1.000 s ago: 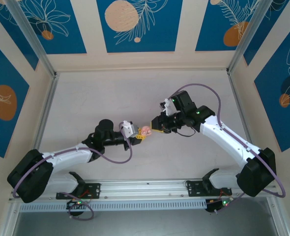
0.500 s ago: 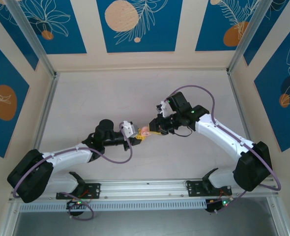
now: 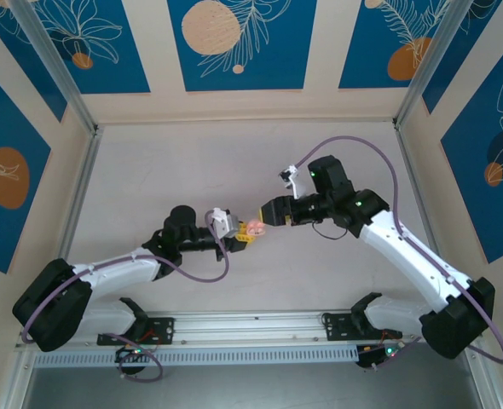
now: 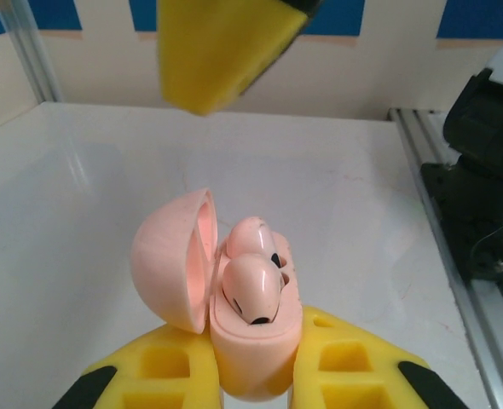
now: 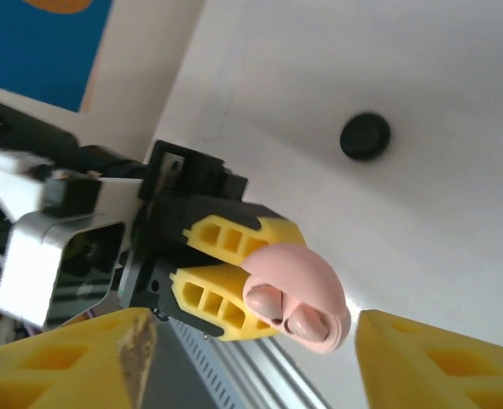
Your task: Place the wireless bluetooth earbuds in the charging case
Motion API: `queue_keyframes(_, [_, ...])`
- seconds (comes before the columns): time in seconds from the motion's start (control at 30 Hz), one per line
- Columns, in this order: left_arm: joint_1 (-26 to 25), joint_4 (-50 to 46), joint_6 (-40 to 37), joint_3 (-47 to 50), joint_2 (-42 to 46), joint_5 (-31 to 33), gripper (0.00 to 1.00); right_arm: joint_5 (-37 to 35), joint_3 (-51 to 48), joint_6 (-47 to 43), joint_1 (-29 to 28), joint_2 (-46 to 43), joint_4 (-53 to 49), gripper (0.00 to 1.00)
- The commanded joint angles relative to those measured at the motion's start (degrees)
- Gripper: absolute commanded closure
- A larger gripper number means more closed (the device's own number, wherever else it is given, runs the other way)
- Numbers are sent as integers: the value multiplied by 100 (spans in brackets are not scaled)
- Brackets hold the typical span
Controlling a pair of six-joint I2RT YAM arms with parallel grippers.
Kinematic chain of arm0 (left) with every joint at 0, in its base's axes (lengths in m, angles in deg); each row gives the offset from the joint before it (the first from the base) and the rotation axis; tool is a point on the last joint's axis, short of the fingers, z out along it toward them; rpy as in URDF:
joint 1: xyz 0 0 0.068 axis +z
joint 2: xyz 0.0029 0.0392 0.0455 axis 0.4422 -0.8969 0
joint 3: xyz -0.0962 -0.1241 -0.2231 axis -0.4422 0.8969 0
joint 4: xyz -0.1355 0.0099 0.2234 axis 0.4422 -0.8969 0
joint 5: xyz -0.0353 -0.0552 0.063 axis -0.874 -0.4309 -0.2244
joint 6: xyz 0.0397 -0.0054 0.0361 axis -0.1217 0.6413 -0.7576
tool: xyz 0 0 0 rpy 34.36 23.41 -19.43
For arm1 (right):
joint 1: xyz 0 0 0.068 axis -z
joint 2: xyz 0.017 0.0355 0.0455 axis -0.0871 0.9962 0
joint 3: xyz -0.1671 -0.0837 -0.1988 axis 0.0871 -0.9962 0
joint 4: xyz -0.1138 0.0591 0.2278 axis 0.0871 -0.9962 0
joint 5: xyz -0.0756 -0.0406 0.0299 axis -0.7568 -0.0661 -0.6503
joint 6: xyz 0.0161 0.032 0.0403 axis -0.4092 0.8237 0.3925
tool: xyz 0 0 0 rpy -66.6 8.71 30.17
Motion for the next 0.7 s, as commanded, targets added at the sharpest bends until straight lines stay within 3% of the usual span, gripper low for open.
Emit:
queue_keyframes(0.0, [-70, 575, 423, -154, 56, -582, 87, 426, -144, -930, 162, -135, 298, 31])
queue_keyframes(0.3, [-69, 1254, 955, -153, -148, -836, 87, 1703, -124, -968, 408, 275, 524, 30])
queue_keyframes(0.67, [-65, 1097, 929, -171, -96, -501, 86, 2694, -150, -838, 373, 616, 540, 41])
